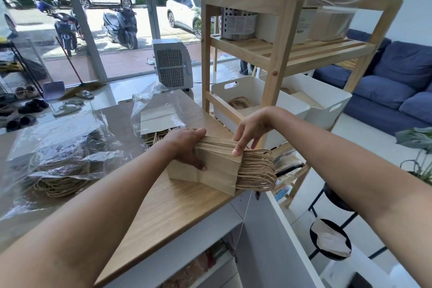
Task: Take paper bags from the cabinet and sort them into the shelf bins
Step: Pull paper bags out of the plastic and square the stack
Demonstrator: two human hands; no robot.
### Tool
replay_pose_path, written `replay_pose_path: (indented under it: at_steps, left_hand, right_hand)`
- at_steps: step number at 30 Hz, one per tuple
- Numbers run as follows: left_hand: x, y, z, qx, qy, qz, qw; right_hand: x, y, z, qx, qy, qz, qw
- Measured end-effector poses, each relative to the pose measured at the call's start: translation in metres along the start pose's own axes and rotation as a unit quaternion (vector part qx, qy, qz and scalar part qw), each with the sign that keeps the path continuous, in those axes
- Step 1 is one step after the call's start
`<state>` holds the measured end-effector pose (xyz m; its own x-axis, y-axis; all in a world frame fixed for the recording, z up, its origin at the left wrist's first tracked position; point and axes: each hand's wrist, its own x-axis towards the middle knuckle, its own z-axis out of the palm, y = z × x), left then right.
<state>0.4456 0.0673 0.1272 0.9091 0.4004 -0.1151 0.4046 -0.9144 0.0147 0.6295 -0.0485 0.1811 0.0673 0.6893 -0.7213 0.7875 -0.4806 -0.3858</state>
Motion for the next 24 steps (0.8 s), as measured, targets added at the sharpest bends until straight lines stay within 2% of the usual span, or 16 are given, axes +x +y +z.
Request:
replay_pose_path:
  at_steps: [6,12,15,20,24]
  left_hand:
    - [0.000,0.003,-0.001,0.007,-0.002,0.002,1.000]
    - [0.002,0.005,0.000,0.013,-0.004,0.004,1.000]
    - [-0.001,0.014,-0.004,0.006,0.009,0.017,1.000]
    - [-0.003,0.008,-0.001,-0.038,0.028,-0.026,0.999]
    - [-0.006,-0.004,0.004,-0.086,0.052,-0.063,0.993]
  right_hand:
    - [0.000,0.008,-0.005,0.081,0.025,0.014,0.996]
    - [0.003,0.022,-0.007,0.155,0.013,0.011,0.988]
    - [-0.011,0.027,0.000,0.171,0.042,0.001,0.984]
    - [-0.015,0.025,0.021,0.120,0.198,-0.051,0.971]
    - [-0.023,0.035,0.058,0.137,0.367,-0.147,0.908]
